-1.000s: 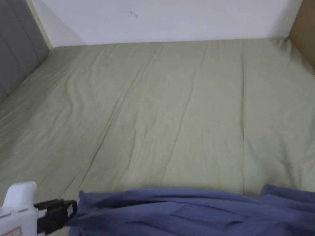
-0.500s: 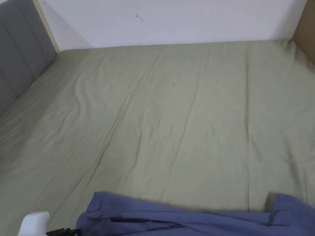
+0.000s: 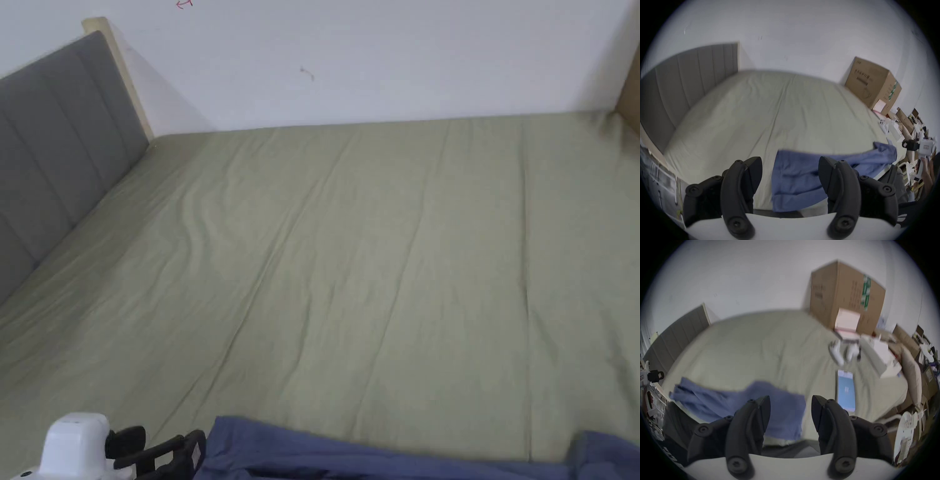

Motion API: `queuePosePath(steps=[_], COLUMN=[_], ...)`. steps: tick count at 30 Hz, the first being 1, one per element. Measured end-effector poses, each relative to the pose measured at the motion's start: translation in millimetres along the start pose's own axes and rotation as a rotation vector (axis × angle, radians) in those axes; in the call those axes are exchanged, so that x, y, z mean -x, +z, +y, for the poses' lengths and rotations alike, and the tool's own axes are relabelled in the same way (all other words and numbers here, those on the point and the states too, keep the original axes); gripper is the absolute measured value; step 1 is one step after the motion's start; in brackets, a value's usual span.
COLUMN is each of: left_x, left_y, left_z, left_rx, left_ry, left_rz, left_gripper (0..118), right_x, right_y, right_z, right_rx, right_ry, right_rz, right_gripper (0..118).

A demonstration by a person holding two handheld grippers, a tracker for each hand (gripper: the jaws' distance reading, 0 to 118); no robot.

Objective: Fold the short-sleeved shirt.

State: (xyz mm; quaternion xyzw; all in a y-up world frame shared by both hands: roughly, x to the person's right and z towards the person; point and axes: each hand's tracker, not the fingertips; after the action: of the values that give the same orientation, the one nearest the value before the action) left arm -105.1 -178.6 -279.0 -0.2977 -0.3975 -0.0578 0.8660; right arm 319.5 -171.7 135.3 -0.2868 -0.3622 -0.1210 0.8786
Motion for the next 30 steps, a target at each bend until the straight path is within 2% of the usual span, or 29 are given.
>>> queuePosePath(steps=[2, 5, 6, 7, 8, 10, 11, 13, 17, 22, 23, 24, 25, 26, 28, 30], left_x=[-19.1, -46.6, -52.9, -59.0, -65.3, -74.7, -77.2, -81.9, -69.1, -11.5, 7.4, 22.8, 36.3, 49.0, 74.8, 95.0], left_y=[12.9, 23.7, 25.0, 24.8, 26.7, 29.3, 29.9, 34.5, 35.0, 18.5, 9.5, 1.7, -8.7, -17.9, -39.2, -65.1], left_z=[12.4, 24.6, 27.1, 29.7, 31.2, 32.8, 32.4, 31.2, 32.4, 25.1, 19.4, 12.1, 4.6, -4.9, -23.2, -42.3], left_rx=[-0.077, -0.156, -0.171, -0.187, -0.206, -0.221, -0.227, -0.242, -0.227, -0.108, -0.090, -0.063, -0.015, 0.012, 0.060, 0.153], left_ry=[-0.039, 0.005, 0.032, 0.053, 0.057, 0.062, 0.059, 0.045, 0.073, 0.256, 0.315, 0.379, 0.434, 0.473, 0.545, 0.675], left_rz=[-0.007, -0.059, -0.089, -0.112, -0.123, -0.125, -0.130, -0.143, -0.170, -0.209, -0.257, -0.272, -0.276, -0.263, -0.284, -0.291], left_gripper=[77, 73, 65, 48, 34, 9, 0, 0, 0, 1, 12, 36, 69, 77, 77, 77], right_x=[17.8, 48.3, 57.4, 65.2, 73.6, 85.0, 89.2, 95.7, 89.6, 83.7, 80.5, 80.0, 78.1, 75.8, 78.2, 75.1], right_y=[16.0, 22.3, 21.0, 18.9, 15.6, 11.5, 10.1, 7.2, 0.2, 2.5, 1.6, 1.0, 0.2, -1.0, 0.3, -2.0], right_z=[15.6, 31.7, 35.3, 37.1, 37.8, 38.1, 37.2, 35.0, 25.4, 24.0, 22.7, 19.8, 17.6, 16.0, 13.8, 10.7], right_rx=[-0.111, -0.175, -0.173, -0.165, -0.163, -0.155, -0.152, -0.142, -0.128, -0.123, -0.118, -0.110, -0.108, -0.098, -0.088, -0.070], right_ry=[-0.011, -0.045, -0.052, -0.051, -0.042, -0.030, -0.029, -0.030, -0.016, -0.022, -0.034, -0.051, -0.061, -0.069, -0.080, -0.092], right_rz=[0.064, 0.176, 0.212, 0.236, 0.242, 0.249, 0.256, 0.263, 0.276, 0.286, 0.294, 0.303, 0.302, 0.308, 0.302, 0.308], right_gripper=[56, 56, 56, 51, 41, 11, 6, 4, 0, 0, 0, 0, 0, 0, 0, 0])
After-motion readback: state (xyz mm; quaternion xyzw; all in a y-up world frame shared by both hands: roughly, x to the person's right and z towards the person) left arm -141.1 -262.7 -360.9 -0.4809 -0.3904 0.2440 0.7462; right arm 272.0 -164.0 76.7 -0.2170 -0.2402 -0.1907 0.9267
